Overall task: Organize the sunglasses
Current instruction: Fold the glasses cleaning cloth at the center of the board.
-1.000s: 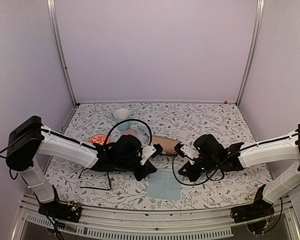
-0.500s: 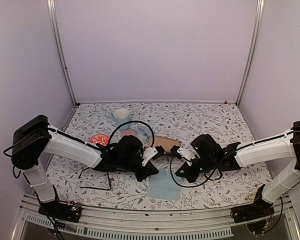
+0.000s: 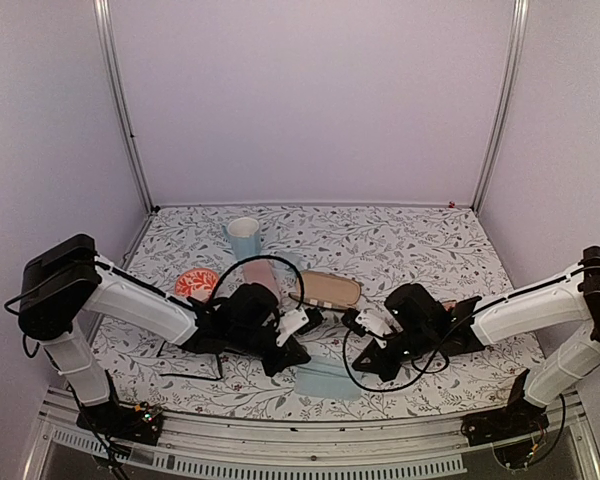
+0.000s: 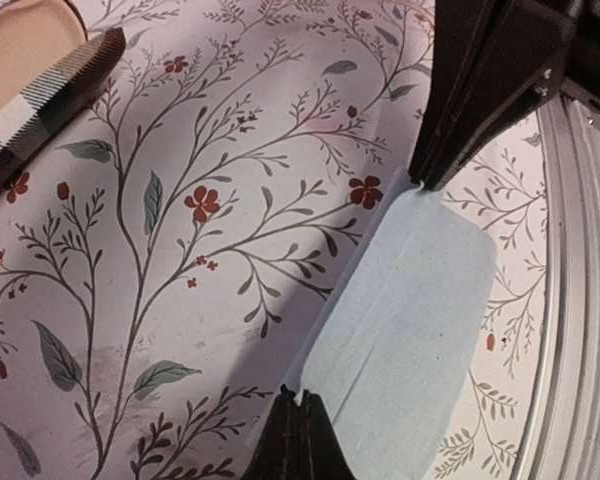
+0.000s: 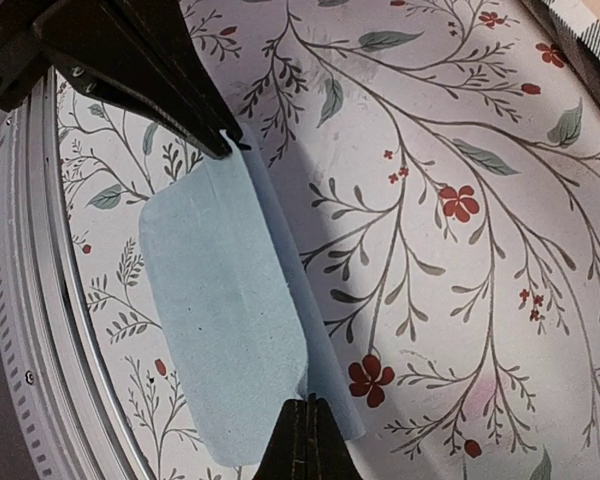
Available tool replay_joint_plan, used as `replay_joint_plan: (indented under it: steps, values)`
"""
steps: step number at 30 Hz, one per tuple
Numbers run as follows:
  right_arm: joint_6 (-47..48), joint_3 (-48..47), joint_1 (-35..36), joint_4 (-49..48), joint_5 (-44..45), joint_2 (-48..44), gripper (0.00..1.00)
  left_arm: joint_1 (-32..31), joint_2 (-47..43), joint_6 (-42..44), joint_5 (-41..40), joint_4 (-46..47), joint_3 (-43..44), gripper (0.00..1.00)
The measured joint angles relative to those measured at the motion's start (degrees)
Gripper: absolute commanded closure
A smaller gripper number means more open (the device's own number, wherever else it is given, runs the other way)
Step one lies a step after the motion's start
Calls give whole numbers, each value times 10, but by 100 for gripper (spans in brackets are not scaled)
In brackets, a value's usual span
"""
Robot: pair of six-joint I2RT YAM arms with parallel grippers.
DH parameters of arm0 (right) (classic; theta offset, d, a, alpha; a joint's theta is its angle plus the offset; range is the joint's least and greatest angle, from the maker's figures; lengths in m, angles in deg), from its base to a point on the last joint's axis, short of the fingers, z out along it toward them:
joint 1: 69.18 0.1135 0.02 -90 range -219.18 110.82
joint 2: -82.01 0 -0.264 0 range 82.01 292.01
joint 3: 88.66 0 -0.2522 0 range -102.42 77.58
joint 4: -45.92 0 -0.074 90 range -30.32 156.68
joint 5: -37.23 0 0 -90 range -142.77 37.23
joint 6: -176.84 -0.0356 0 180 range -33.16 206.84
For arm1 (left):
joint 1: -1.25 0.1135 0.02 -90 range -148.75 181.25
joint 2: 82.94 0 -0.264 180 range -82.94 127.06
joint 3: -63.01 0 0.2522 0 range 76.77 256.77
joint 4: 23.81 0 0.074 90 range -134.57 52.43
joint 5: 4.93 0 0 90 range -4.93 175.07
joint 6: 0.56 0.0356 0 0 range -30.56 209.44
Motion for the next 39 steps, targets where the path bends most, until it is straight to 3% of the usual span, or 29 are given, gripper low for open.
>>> replay_joint_plan:
  steps: [21,39]
  values:
    - [-28,16,19,-7,-4,-14,100,-31,-12,0,-5,-2,-14,100]
    - [-55,41,44,-29,-37,-19,85,-54,-12,-9,-4,-14,-23,84]
